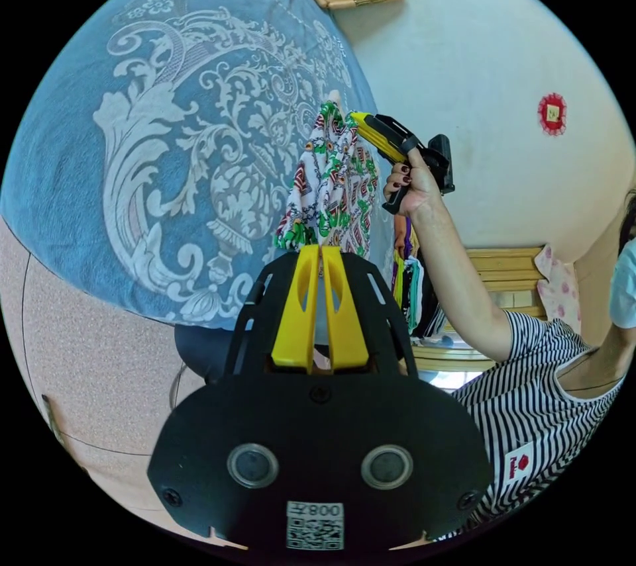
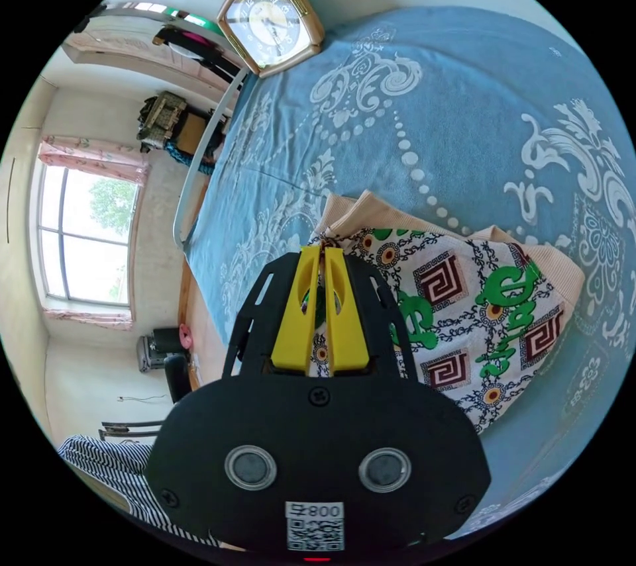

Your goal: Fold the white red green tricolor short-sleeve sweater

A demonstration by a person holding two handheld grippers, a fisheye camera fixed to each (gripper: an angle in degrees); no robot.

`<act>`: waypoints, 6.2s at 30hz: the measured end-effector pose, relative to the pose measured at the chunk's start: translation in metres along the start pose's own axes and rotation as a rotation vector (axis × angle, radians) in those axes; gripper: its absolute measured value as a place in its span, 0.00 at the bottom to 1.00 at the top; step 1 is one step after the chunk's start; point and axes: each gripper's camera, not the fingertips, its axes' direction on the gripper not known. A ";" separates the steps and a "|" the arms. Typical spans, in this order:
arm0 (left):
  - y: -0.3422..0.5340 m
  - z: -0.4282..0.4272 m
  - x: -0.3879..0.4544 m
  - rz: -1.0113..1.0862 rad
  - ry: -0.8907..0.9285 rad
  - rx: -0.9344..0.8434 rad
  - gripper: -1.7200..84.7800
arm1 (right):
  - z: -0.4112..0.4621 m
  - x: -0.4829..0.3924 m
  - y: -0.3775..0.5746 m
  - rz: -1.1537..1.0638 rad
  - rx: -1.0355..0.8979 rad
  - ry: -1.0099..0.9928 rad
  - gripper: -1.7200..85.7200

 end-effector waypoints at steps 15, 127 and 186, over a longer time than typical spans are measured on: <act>-0.015 0.011 -0.084 -0.039 0.013 0.020 0.02 | 0.016 -0.100 -0.069 -0.100 -0.080 0.059 0.04; -0.053 0.038 -0.104 0.194 -0.219 0.006 0.04 | -0.236 -0.181 -0.085 -0.341 0.009 0.307 0.02; -0.049 0.004 -0.086 0.280 -0.310 -0.043 0.02 | -0.344 -0.261 0.259 -0.482 -0.291 0.593 0.08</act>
